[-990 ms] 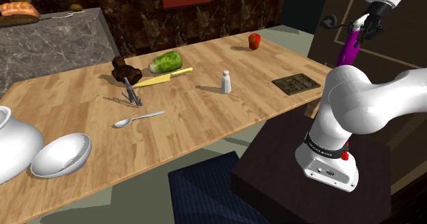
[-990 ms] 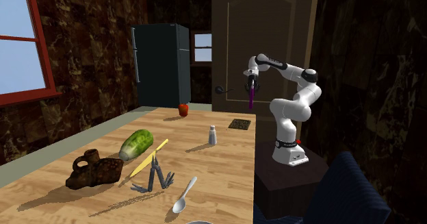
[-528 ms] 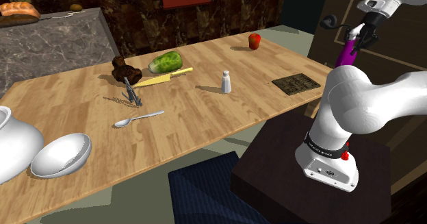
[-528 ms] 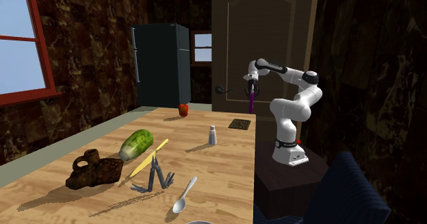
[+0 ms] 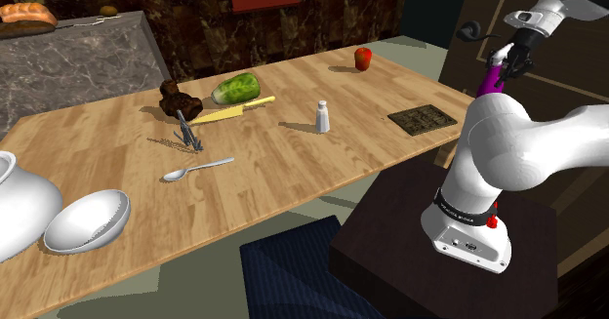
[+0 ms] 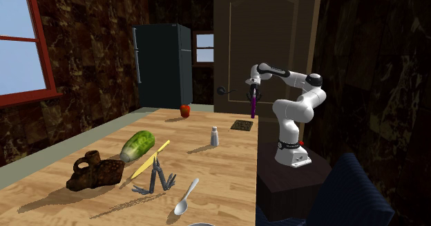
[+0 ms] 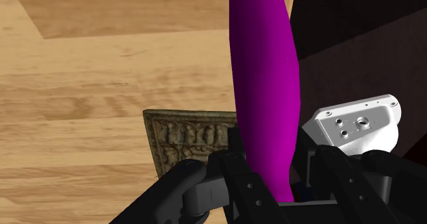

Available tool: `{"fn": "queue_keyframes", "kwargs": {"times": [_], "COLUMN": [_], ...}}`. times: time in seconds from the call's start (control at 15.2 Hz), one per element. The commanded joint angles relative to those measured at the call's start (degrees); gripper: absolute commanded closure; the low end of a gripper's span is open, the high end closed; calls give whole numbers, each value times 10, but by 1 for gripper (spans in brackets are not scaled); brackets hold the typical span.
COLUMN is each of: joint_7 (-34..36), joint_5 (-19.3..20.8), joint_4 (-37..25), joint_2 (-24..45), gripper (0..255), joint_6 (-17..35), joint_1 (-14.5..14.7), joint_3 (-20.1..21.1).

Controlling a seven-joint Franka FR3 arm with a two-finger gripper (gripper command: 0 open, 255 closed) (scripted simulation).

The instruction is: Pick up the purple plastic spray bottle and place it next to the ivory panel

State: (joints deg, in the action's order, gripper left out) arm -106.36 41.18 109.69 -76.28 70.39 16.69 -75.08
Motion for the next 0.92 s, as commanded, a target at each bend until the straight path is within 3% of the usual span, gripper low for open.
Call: {"fn": "queue_keyframes", "kwargs": {"times": [0.0, 0.26, 0.33, 0.66, 0.86], "joint_7": [-1, -1, 0, -1, -16], "joint_5": [3, 3, 3, 3, -14], "joint_4": [2, 2, 4, 2, -71], "joint_2": [-1, -1, -1, -1, 25], "gripper": [255, 255, 0, 0, 0], "joint_6": [1, 1, 2, 1, -38], "joint_1": [0, -1, -1, -1, 30], "joint_3": [-5, -5, -5, -5, 7]}}
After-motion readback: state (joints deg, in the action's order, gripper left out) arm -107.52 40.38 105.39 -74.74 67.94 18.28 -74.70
